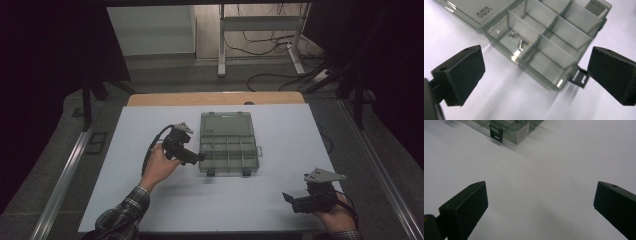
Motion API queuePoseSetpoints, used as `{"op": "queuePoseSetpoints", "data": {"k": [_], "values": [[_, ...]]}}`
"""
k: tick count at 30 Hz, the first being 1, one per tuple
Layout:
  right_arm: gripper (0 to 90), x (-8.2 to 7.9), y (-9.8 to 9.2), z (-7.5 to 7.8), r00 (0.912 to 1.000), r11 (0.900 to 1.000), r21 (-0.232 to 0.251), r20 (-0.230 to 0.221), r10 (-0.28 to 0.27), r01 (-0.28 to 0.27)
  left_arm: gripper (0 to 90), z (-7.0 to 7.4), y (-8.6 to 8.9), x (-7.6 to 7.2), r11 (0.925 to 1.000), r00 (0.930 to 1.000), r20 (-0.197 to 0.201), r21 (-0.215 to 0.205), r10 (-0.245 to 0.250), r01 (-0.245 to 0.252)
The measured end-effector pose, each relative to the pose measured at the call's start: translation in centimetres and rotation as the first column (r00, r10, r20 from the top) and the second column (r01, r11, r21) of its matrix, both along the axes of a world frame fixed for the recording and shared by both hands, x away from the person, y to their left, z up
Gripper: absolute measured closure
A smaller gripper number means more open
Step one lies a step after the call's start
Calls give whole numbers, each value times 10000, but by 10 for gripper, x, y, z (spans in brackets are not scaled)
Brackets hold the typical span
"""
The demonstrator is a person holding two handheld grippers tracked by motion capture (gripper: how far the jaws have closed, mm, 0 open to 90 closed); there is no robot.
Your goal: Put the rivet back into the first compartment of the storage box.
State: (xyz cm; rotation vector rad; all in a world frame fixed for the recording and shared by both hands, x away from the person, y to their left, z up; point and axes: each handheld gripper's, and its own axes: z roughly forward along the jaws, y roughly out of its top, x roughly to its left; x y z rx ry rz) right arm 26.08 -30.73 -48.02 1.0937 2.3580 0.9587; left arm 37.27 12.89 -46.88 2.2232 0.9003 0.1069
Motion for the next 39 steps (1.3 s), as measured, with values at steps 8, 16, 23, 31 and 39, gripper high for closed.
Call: {"op": "queuePoseSetpoints", "data": {"k": [8,16,23,31,39], "values": [[0,0,0,0,10000,10000,20,31,-39,39,0,-4,11,-23,9998,9998,197,-192,-15,19],[0,-2,-1,1,10000,10000,-7,66,-63,63,0,-2,25,-44,9997,9981,622,-252,-38,54],[0,-3,-2,1,9999,10000,15,101,-87,87,0,-5,46,-63,9993,9972,718,-332,216,-193],[0,-2,-1,1,9999,10000,28,111,-81,81,0,-8,67,-83,9979,9938,912,-66,642,-638],[0,-3,-1,1,9999,10000,26,117,-74,74,0,-12,85,-106,9957,9893,1135,-49,921,-922]]}}
